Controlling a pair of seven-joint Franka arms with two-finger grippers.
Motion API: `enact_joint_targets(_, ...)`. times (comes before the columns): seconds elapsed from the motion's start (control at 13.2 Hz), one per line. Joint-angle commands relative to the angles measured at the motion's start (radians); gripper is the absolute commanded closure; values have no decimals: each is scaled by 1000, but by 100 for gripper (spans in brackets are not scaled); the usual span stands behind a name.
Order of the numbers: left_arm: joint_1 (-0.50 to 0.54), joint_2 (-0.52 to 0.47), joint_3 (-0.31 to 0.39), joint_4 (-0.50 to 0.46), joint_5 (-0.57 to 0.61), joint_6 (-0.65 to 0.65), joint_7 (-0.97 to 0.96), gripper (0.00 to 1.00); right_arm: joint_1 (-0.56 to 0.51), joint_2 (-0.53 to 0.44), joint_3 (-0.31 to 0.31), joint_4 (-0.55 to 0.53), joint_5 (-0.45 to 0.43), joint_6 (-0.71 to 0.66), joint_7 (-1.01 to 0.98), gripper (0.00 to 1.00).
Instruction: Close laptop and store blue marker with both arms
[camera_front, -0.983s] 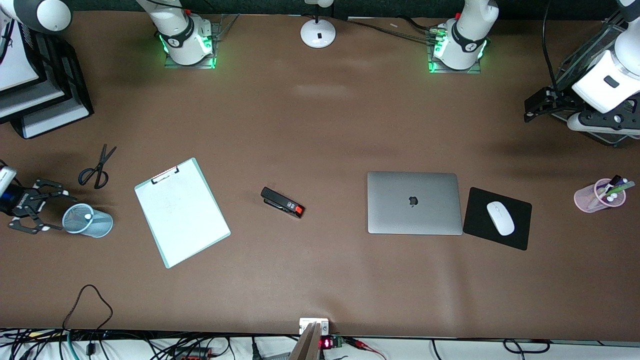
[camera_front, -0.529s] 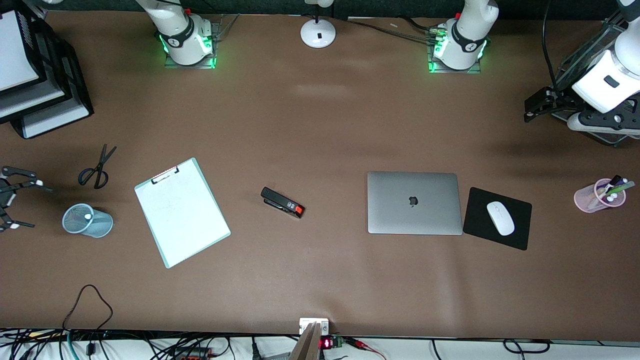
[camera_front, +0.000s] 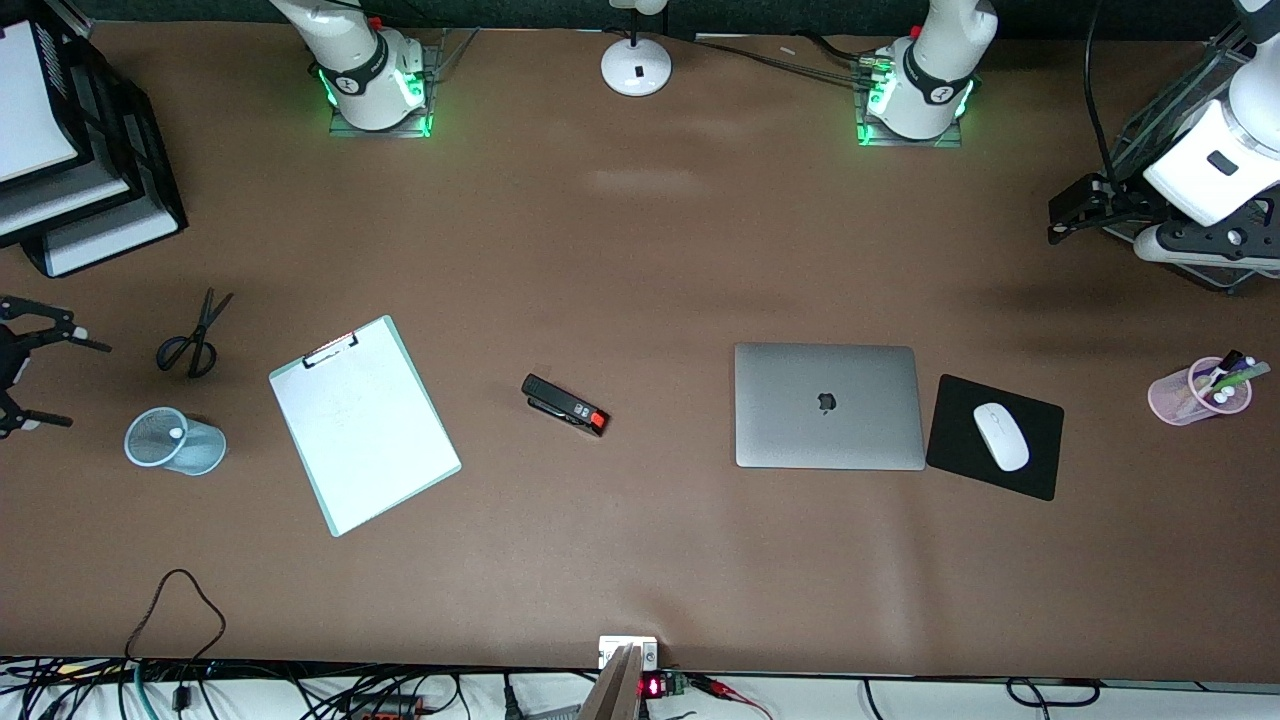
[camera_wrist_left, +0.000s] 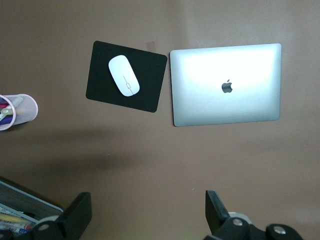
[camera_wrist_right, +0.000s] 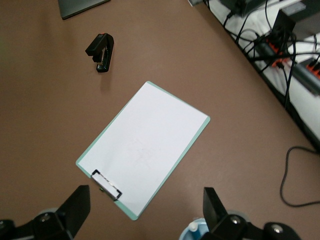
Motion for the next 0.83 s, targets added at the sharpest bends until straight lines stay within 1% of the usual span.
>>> enact_joint_targets(0.0, -6, 4, 2, 25, 2, -22, -6, 0, 46, -101, 1, -101, -89, 27, 186, 0)
enact_joint_targets(0.23, -6, 4, 2, 25, 2, -28, -6, 0, 120, -168, 3, -141, -179, 27, 438, 0)
enact_joint_targets(0.3, -6, 4, 2, 25, 2, -28, -6, 0, 144, -178, 3, -147, -204, 27, 508, 0)
enact_joint_targets(0.53, -5, 4, 2, 25, 2, -28, -6, 0, 206, -225, 3, -196, -253, 27, 798, 0)
enact_joint_targets(0.61, -5, 4, 2, 25, 2, -28, -6, 0, 221, -233, 1, -204, -262, 25, 869, 0)
enact_joint_targets(0.76, -6, 4, 2, 25, 2, -28, -6, 0, 259, -259, 3, -222, -308, 19, 1031, 0)
